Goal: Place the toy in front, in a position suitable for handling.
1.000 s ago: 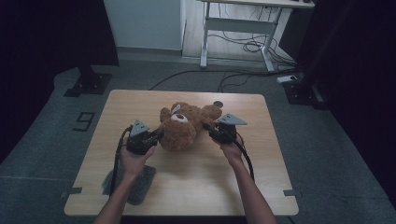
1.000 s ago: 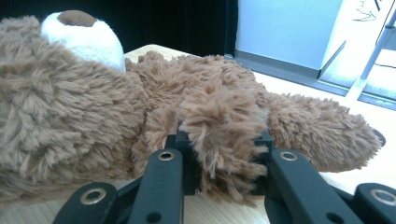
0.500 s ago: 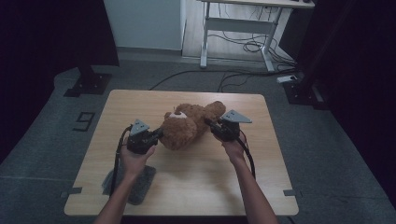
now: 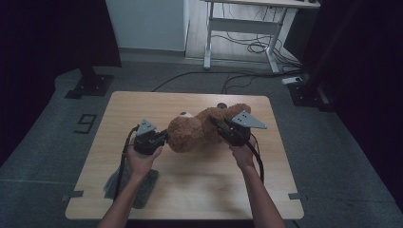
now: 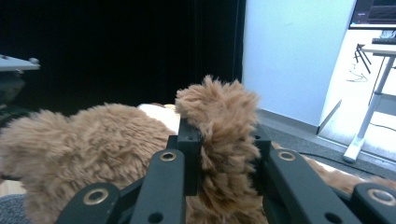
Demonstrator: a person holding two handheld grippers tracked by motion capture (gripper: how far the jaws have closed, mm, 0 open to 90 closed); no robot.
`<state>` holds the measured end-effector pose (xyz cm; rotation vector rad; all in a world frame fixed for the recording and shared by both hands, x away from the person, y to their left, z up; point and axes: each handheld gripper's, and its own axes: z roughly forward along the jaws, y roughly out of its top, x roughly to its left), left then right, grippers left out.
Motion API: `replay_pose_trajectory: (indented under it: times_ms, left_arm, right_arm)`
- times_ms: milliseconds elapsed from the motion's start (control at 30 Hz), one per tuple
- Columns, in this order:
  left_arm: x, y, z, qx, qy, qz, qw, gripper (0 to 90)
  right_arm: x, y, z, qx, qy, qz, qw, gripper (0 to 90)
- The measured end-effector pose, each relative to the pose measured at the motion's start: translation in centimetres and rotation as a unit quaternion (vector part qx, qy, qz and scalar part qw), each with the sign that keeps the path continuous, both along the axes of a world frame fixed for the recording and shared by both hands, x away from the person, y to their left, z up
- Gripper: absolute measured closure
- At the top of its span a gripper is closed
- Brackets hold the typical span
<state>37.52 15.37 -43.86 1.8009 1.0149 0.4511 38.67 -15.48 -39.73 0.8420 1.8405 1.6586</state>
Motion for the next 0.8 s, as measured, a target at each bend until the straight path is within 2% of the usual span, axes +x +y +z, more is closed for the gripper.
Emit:
replay_pose_trajectory:
  times_ms: [67,233,433,500,567,667,800]
  left_arm:
    - [0.3,-0.2,-0.2,0.004,0.006,0.001,1.0,84.3]
    - [1.6,-0.2,-1.3,0.014,0.028,0.016,0.9994,84.2]
    - [3.2,0.0,-2.9,0.038,0.06,0.028,0.9971,84.1]
    - [3.6,0.1,-3.2,0.039,0.065,0.032,0.9966,84.1]
    - [4.1,0.3,-3.5,0.039,0.074,0.034,0.9959,84.0]
    - [4.9,0.4,-4.0,0.052,0.087,0.035,0.9942,84.0]
    - [5.6,0.7,-4.4,0.047,0.1,0.036,0.9933,83.4]
  right_arm:
    - [-0.4,0.0,0.0,-0.003,-0.004,0.002,1.0,75.5]
    - [-0.8,0.2,-1.1,-0.014,0.01,0.013,0.9998,75.5]
    - [-0.8,0.6,-4.7,-0.029,0.052,0.035,0.9976,75.4]
    - [-0.8,0.5,-5.5,-0.008,0.062,0.046,0.997,75.4]
    - [-1.0,0.5,-6.1,0.003,0.069,0.055,0.9961,75.5]
    - [-1.3,1.0,-6.7,-0.006,0.07,0.067,0.9953,75.5]
    - [-1.5,1.5,-7.5,-0.024,0.065,0.072,0.9949,75.1]
